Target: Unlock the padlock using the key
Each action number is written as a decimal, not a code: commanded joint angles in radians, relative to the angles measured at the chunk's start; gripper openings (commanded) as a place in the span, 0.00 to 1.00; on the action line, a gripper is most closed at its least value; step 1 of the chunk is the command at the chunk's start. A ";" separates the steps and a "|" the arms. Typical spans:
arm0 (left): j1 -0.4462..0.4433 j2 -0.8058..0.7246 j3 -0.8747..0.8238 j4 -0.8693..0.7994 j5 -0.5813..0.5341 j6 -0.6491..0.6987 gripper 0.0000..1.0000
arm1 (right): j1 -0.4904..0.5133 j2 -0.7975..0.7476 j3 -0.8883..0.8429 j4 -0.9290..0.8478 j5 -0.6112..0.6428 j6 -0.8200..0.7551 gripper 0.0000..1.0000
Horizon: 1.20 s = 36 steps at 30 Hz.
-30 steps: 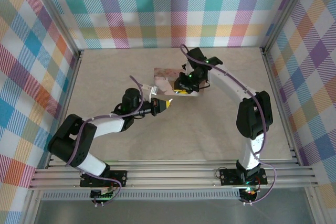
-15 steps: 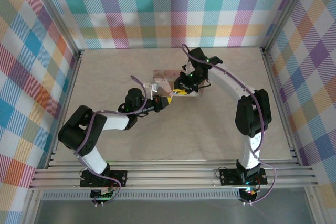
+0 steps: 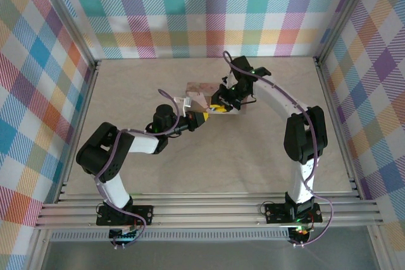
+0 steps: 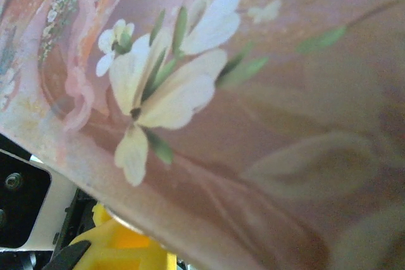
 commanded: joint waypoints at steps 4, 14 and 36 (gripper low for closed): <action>-0.028 0.017 0.036 0.076 -0.010 -0.011 0.00 | -0.018 0.002 0.041 0.044 -0.070 0.010 0.00; -0.055 0.023 0.044 0.069 -0.027 -0.014 0.00 | -0.032 0.006 0.037 0.051 -0.087 0.000 0.00; -0.057 0.026 0.026 0.073 -0.078 -0.038 0.00 | -0.050 0.004 0.028 0.057 -0.114 -0.002 0.00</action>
